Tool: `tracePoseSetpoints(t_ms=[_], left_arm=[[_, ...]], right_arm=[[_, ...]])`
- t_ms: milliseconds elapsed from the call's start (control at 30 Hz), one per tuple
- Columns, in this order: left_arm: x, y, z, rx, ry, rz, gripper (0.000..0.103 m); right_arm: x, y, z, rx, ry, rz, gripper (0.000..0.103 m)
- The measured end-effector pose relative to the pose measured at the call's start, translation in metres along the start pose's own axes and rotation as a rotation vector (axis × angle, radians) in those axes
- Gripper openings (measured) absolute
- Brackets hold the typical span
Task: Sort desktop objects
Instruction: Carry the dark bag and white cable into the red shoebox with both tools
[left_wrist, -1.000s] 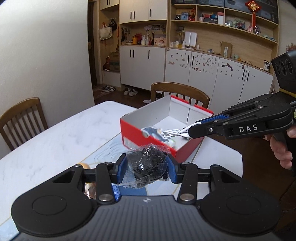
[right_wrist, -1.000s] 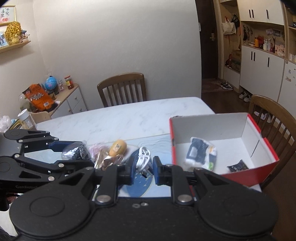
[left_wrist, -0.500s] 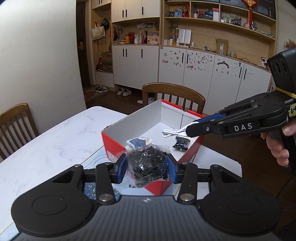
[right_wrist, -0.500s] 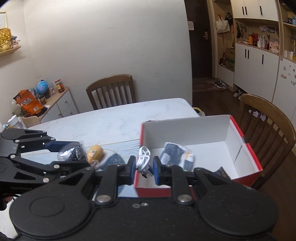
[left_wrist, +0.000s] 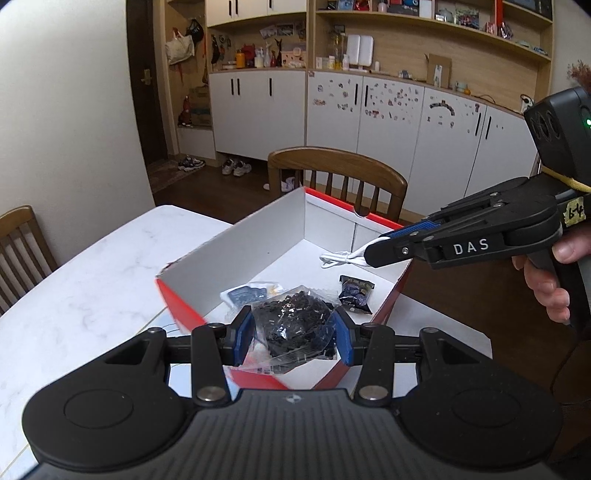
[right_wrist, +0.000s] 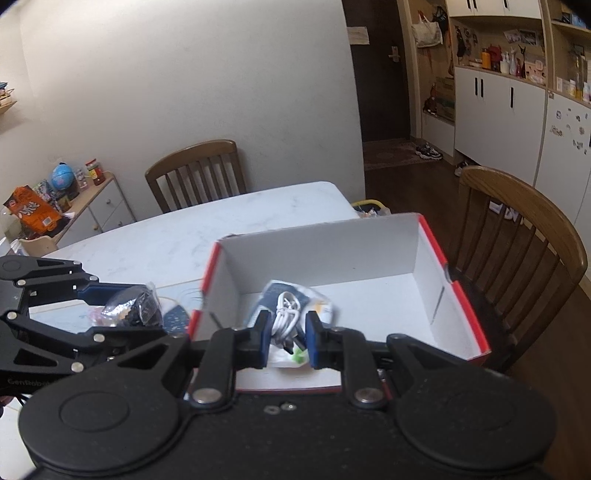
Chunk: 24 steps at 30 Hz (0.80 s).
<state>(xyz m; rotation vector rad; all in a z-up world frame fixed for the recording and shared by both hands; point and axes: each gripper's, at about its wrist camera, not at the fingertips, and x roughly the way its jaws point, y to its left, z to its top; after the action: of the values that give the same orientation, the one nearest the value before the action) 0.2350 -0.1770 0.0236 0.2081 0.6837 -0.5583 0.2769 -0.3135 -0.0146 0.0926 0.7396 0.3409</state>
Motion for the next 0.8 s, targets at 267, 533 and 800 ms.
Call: tracePoseSetpoints(t_ms=[267, 533, 800], left_arm=[[0.048, -0.008, 0.011, 0.028, 0.064, -0.006, 0.044], [0.092, -0.015, 0.019, 0.056, 0.126, -0.018, 0.044], [0.129, -0.019, 0.028, 0.058, 0.181, -0.02, 0.044]], right_arm=[[0.024, -0.033, -0.001, 0.021, 0.037, -0.013, 0.018], [0.048, -0.061, -0.001, 0.043, 0.075, -0.033, 0.018], [0.08, -0.076, -0.002, 0.025, 0.12, -0.057, 0.018]])
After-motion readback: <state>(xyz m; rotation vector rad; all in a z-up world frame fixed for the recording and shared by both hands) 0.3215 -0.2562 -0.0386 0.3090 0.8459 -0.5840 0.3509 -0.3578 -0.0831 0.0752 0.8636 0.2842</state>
